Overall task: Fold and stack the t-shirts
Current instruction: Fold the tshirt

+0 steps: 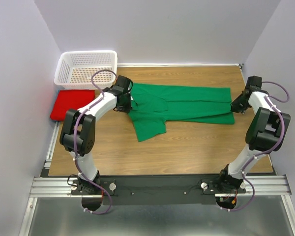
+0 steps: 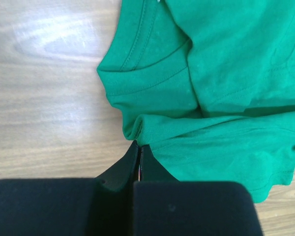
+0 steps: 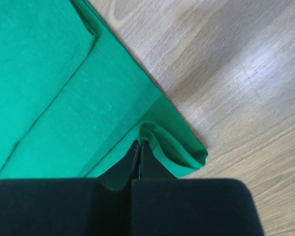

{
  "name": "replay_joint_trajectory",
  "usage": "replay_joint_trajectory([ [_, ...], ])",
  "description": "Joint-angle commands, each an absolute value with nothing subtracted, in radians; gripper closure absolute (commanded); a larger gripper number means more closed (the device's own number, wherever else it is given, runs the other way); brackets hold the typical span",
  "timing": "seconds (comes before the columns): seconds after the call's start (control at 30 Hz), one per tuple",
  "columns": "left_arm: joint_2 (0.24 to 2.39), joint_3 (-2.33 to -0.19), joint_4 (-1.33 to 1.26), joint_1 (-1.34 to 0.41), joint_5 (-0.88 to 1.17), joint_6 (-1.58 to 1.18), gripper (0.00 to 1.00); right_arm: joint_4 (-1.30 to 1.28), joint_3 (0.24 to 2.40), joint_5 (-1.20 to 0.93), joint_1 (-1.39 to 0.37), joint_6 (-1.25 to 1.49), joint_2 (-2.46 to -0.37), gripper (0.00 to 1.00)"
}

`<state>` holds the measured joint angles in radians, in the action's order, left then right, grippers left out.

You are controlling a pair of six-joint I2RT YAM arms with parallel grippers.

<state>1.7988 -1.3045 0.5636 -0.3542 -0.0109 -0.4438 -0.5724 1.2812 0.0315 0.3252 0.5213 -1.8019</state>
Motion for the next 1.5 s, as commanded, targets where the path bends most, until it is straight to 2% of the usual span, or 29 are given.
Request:
replay_joint_trajectory([
  [0.0, 1.816, -1.359, 0.566, -0.339, -0.020, -0.420, 1.00, -0.586, 1.336, 0.067, 0.322, 0.495, -1.839, 0.99],
  [0.67, 1.939, -1.499, 0.581, -0.311, -0.021, -0.403, 1.00, -0.589, 1.466, 0.090, 0.307, 0.488, -1.957, 0.99],
  [1.0, 1.987, -1.493, 0.532, -0.302, -0.049, -0.419, 1.00, -0.554, 1.476, 0.083, 0.296, 0.483, -2.031, 0.99],
  [1.07, 1.983, -1.488, 0.522, -0.302, -0.055, -0.422, 0.97, -0.551, 1.474, 0.083, 0.296, 0.485, -2.036, 0.98],
  [1.47, 1.919, -1.499, 0.508, -0.304, -0.064, -0.414, 0.98, -0.545, 1.425, 0.238, 0.296, 0.529, -1.907, 0.99],
])
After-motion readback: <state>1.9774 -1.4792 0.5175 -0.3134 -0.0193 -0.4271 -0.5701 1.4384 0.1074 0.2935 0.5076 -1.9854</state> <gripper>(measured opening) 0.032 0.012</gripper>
